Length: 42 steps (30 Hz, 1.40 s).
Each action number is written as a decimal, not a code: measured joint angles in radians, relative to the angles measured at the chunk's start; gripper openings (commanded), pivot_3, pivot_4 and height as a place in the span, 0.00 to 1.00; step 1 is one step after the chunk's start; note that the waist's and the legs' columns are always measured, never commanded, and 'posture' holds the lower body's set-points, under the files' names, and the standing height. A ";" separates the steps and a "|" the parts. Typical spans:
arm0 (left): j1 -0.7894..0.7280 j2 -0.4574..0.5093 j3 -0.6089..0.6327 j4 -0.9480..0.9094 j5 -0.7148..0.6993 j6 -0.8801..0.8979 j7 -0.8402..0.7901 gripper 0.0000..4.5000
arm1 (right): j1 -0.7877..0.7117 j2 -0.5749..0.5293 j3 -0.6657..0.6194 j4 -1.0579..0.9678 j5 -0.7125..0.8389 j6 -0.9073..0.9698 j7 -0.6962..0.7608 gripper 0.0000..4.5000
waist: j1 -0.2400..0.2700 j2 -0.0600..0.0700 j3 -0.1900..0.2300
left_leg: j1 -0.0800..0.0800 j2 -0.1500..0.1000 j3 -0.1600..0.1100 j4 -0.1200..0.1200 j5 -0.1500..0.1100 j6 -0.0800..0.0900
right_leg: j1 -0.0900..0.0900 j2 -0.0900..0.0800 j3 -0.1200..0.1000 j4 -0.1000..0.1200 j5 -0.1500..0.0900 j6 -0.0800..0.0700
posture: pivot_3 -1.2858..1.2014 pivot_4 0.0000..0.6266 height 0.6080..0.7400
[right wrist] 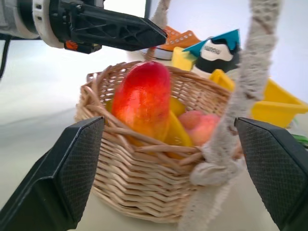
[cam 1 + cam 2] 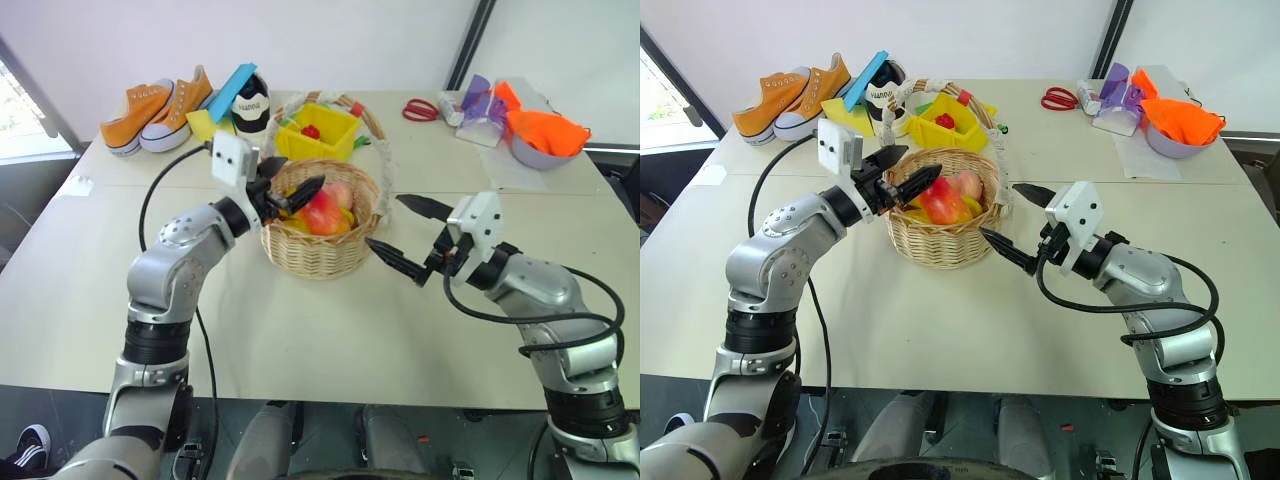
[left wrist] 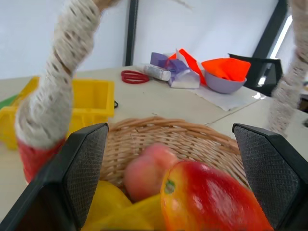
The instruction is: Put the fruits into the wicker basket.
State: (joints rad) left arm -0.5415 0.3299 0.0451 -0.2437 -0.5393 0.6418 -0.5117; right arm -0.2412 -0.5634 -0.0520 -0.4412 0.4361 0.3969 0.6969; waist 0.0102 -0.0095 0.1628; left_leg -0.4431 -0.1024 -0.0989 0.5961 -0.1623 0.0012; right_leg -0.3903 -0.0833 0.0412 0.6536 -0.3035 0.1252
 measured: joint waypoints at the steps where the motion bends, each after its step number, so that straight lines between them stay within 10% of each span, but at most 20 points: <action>1: 0.010 0.009 0.001 -0.015 -0.004 -0.012 -0.015 0.98 | -0.002 0.000 0.000 0.004 0.000 -0.002 0.000 1.00 | 0.000 0.000 0.000 | 0.000 0.000 0.000 0.000 0.000 0.000 | 0.000 0.000 0.000 0.000 0.000 0.000 | 0.52 0.24 1.00; 10: 0.333 0.223 0.189 -0.205 -0.125 -0.129 -0.271 0.98 | 0.013 0.109 -0.075 -0.040 0.017 0.043 -0.184 1.00 | -0.022 0.001 -0.001 | 0.001 0.003 0.000 -0.004 0.001 -0.002 | -0.002 0.001 0.001 0.000 0.000 -0.001 | 0.52 0.24 1.00; 28: 0.647 0.265 0.399 -0.119 -0.181 -0.323 -0.450 0.98 | -0.129 0.322 0.124 0.041 -0.208 0.103 -0.510 1.00 | -0.027 0.002 -0.001 | 0.001 0.004 0.001 -0.005 0.001 -0.004 | -0.006 0.002 0.001 -0.001 0.000 -0.007 | 0.52 0.24 1.00; 31: 0.668 0.278 0.408 -0.119 -0.193 -0.323 -0.469 1.00 | -0.157 0.351 0.124 0.099 -0.218 0.077 -0.506 0.82 | -0.027 0.002 0.000 | 0.001 0.004 0.001 -0.005 0.001 -0.005 | -0.006 0.002 0.001 0.000 0.000 -0.007 | 0.52 0.24 1.00; 38: 0.686 0.292 0.414 -0.123 -0.225 -0.323 -0.470 1.00 | -0.202 0.358 0.116 0.154 -0.240 0.045 -0.503 0.01 | -0.026 0.002 0.000 | 0.002 0.004 0.002 -0.005 0.000 -0.005 | -0.006 0.002 0.001 0.000 0.001 -0.006 | 0.52 0.24 1.00; 42: 0.683 0.294 0.413 -0.123 -0.235 -0.323 -0.466 1.00 | -0.206 0.345 0.095 0.167 -0.247 0.036 -0.497 0.01 | -0.026 0.002 0.000 | 0.002 0.004 0.002 -0.005 0.000 -0.005 | -0.006 0.002 0.001 0.000 0.001 -0.006 | 0.52 0.24 1.00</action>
State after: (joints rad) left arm 0.1414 0.6235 0.4582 -0.3671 -0.7740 0.3187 -0.9778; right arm -0.4470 -0.2186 0.0430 -0.2739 0.1887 0.4332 0.1997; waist -0.0156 -0.0077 0.1624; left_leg -0.4416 -0.0980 -0.0969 0.5913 -0.1620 -0.0042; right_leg -0.3967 -0.0808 0.0423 0.6532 -0.3028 0.1188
